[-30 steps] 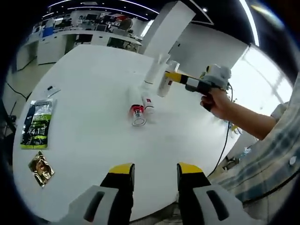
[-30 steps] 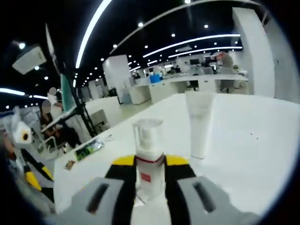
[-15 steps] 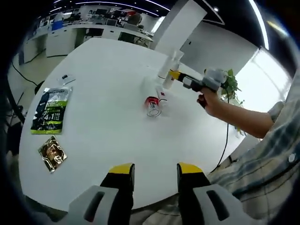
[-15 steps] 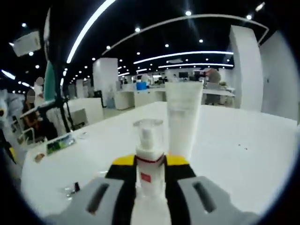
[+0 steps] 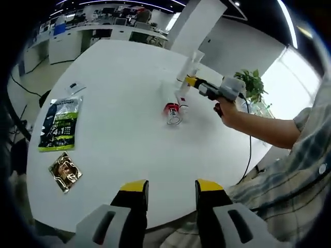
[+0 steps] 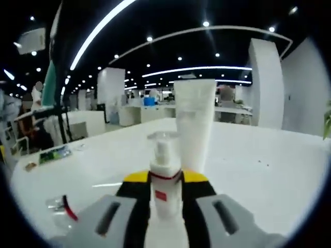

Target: Arrange the skincare products in the storage area until every visible bottle or jar stands upright without overlapping.

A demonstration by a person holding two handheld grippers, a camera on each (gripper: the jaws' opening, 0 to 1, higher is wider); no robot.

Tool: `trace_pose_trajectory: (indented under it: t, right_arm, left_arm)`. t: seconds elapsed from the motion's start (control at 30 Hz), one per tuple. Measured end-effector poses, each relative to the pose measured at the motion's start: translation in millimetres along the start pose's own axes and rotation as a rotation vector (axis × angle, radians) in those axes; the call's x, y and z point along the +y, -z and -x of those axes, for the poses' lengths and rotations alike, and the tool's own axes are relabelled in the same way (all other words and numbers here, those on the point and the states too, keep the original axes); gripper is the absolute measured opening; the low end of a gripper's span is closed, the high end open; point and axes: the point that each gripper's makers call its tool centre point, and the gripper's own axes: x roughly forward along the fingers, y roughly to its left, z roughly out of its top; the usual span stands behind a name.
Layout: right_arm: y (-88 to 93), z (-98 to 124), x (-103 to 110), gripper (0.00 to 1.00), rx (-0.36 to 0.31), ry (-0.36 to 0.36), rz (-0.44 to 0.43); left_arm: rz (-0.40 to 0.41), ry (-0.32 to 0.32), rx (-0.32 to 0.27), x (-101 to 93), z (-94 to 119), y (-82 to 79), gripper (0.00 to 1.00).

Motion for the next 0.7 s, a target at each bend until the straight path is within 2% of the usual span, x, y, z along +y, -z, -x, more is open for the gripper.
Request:
trace_pose_trajectory:
  t: [0.17,0.27,0.5,0.7]
  right_arm:
    - [0.6,-3.8,-3.7,0.2,-0.033,0.004,0.03]
    - [-0.8,-4.9,-4.7,0.2,-0.035,0.014,0.063]
    - [-1.9,-6.1,-3.1,0.2,-0.041,0.023,0.072]
    - [0.3,2.8,-14.8,0.2,-0.08,0.073,-0.05]
  left_arm:
    - [0.005,-0.001,0.006,1.8,-0.1,-0.1,0.37]
    - [0.006,-0.002,0.01,2.2,0.1,0.7,0.37]
    - [0.006,-0.003,0.018,2.8,-0.2,3.5,0.36]
    - [0.003,-0.003,0.011,3.3,0.1,3.2,0.36]
